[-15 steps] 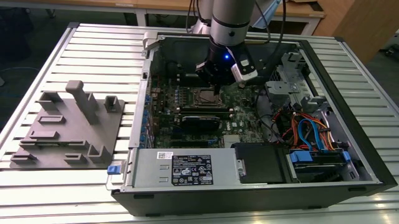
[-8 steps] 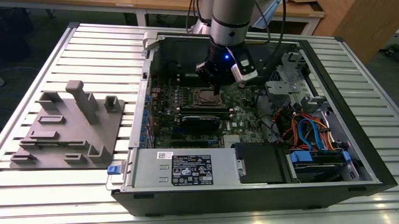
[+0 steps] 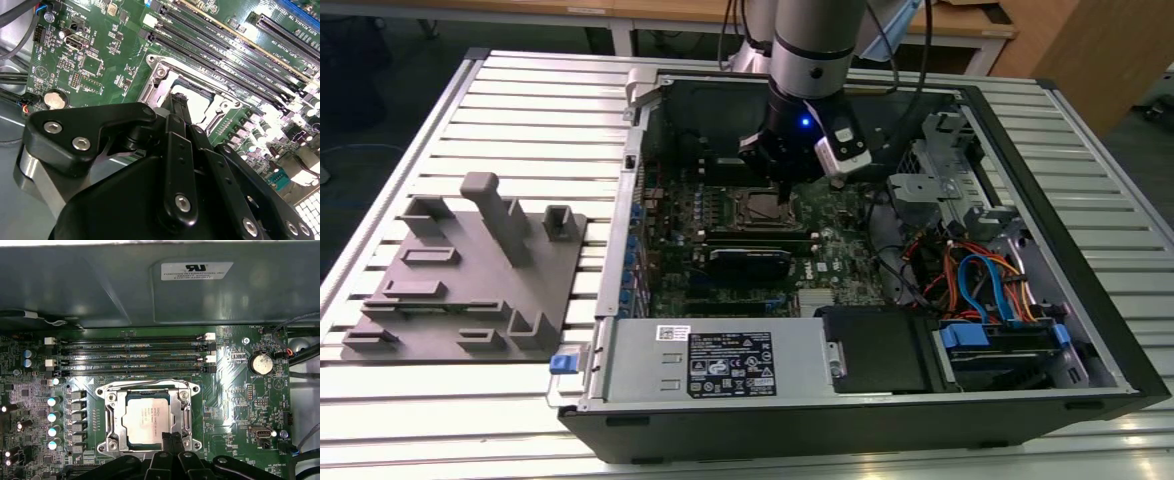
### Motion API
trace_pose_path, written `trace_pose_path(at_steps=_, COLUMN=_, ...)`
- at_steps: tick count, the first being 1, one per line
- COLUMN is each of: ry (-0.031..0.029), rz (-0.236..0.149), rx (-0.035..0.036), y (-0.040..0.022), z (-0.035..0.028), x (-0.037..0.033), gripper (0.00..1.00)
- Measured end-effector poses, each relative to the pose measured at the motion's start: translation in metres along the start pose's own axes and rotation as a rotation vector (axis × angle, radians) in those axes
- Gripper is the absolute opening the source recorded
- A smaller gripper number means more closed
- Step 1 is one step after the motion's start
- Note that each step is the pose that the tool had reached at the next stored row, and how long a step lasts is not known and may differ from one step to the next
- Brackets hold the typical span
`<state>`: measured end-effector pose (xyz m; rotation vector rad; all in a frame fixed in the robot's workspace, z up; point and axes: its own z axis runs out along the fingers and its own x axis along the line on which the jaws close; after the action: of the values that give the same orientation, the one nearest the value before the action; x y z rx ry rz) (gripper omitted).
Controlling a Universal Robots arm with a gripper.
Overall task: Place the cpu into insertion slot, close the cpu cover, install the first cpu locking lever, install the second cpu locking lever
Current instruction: 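Install the second cpu locking lever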
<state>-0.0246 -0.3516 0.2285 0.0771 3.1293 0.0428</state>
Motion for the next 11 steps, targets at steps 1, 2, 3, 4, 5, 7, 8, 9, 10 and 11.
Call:
trace_pose_path(at_steps=1, ry=0.0000, rz=0.000, rx=0.0000, y=0.0000, z=0.0000, x=0.0000, gripper=0.11)
trace_pose_path(at_steps=2, ry=0.0003, rz=0.000, rx=-0.0013, y=-0.0002, z=-0.0001, x=0.0000, gripper=0.11)
trace_pose_path(at_steps=3, ry=0.0004, rz=0.000, rx=-0.0034, y=-0.0001, z=-0.0001, x=0.0000, gripper=0.11)
trace_pose_path(at_steps=4, ry=0.0005, rz=0.000, rx=-0.0065, y=-0.0001, z=0.0000, x=0.0000, gripper=0.11)
trace_pose_path(at_steps=5, ry=0.0012, rz=0.000, rx=-0.0142, y=-0.0003, z=0.0000, x=-0.0001, gripper=0.11)
trace_pose_path(at_steps=7, ry=0.0063, rz=0.000, rx=-0.0225, y=-0.0026, z=-0.0001, x=-0.0002, gripper=0.11)
trace_pose_path(at_steps=8, ry=0.0072, rz=0.000, rx=-0.0226, y=-0.0040, z=-0.0001, x=-0.0003, gripper=0.11)
trace_pose_path(at_steps=9, ry=0.0072, rz=0.000, rx=-0.0226, y=-0.0044, z=-0.0001, x=-0.0002, gripper=0.11)
trace_pose_path(at_steps=10, ry=0.0072, rz=0.001, rx=-0.0222, y=-0.0048, z=-0.0001, x=-0.0003, gripper=0.11)
trace_pose_path(at_steps=11, ry=0.0074, rz=0.001, rx=-0.0218, y=-0.0061, z=-0.0002, x=-0.0004, gripper=0.11)
